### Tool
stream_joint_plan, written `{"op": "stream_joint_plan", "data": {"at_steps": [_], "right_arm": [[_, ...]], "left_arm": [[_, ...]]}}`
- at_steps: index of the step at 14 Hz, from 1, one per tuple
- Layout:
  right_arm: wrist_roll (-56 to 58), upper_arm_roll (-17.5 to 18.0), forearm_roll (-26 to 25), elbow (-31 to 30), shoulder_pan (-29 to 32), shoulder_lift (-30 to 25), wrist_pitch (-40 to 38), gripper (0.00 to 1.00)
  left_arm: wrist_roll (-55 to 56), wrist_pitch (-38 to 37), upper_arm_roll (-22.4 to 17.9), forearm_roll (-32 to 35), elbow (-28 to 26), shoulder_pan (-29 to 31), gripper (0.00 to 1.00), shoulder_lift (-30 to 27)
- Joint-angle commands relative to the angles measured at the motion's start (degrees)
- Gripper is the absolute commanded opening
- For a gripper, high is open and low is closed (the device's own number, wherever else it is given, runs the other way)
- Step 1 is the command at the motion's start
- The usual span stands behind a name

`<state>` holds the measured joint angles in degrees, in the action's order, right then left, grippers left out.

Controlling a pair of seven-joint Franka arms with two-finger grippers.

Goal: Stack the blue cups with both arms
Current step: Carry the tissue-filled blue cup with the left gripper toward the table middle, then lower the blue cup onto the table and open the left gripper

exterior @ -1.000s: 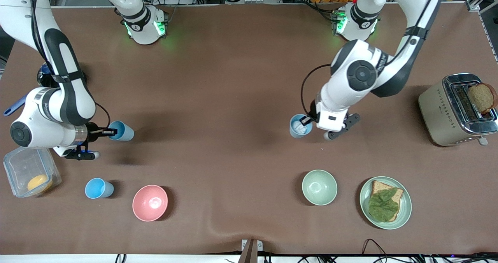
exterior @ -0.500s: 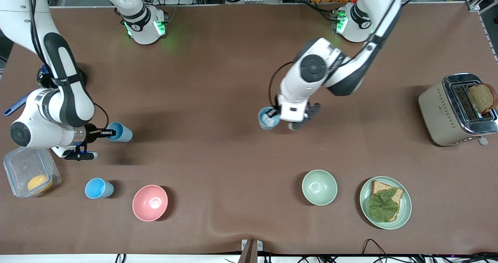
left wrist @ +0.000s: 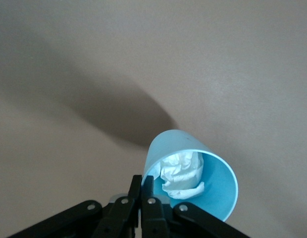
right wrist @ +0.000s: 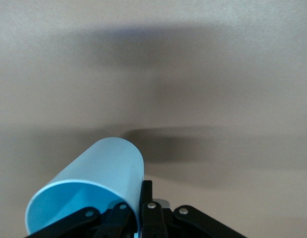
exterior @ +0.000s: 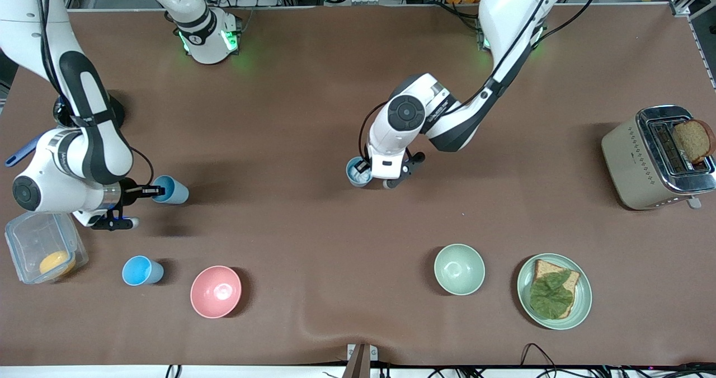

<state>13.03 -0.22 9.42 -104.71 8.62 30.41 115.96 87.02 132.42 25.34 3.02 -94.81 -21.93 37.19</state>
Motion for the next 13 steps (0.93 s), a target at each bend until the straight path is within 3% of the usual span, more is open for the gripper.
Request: {"op": "stream_joint_plan", "data": {"at_steps": [1, 2, 4, 10, 13], "right_arm": [[0.9, 0.6, 4.3, -0.1, 0.7, 0.1, -1.2, 0.0], [0.7, 0.6, 5.1, -0.1, 0.8, 0.1, -1.3, 0.0], [0.5, 0.6, 8.9, -0.1, 1.0, 0.6, -2.6, 0.0], [-1.9, 0.6, 25.0, -0.1, 0.3, 0.8, -10.5, 0.0], [-10.5, 0.5, 32.8, -0.1, -4.0, 0.2, -12.1, 0.0]], "left_arm": [[2.1, 1.3, -0.6, 1.7, 1.7, -1.1, 0.14, 1.9], [2.1, 1.8, -0.6, 1.9, 1.7, -1.1, 0.32, 2.0], [2.1, 1.8, -0.6, 3.9, 1.7, -1.2, 1.0, 1.8], [3.2, 0.3, -0.6, 6.9, 1.5, 0.3, 1.0, -5.6], [2.5, -3.6, -1.0, 7.1, 1.6, 2.7, 1.0, -10.6]]}}
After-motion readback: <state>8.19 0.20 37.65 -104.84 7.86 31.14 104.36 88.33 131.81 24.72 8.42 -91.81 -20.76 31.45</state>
